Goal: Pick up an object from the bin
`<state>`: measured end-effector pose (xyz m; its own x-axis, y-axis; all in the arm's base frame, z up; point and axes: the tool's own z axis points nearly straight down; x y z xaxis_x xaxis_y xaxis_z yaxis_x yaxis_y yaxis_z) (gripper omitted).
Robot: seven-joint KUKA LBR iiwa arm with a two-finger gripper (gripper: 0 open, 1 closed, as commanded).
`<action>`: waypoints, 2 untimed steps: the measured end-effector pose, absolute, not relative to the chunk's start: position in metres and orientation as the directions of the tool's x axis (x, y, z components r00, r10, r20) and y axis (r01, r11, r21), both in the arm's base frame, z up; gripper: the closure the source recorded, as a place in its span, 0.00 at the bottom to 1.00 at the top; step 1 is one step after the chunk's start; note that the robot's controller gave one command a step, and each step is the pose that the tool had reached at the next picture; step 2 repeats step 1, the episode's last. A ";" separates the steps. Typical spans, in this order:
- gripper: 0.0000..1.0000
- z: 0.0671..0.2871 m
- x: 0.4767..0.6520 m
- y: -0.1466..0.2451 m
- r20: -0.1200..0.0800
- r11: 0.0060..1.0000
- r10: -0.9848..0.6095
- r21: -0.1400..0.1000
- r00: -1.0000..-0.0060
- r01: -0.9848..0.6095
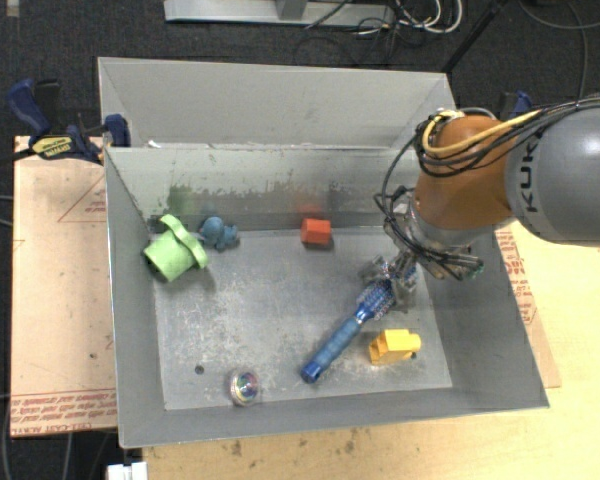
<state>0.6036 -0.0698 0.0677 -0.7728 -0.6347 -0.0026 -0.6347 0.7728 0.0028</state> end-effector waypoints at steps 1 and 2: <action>1.00 0.174 0.606 -0.069 -0.008 0.775 -0.632 -0.007 -0.775 -0.632; 1.00 0.174 0.606 -0.069 -0.008 0.775 -0.632 -0.007 -0.775 -0.632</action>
Offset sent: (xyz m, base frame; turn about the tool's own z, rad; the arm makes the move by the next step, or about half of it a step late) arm -0.0002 0.0000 0.1023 0.0000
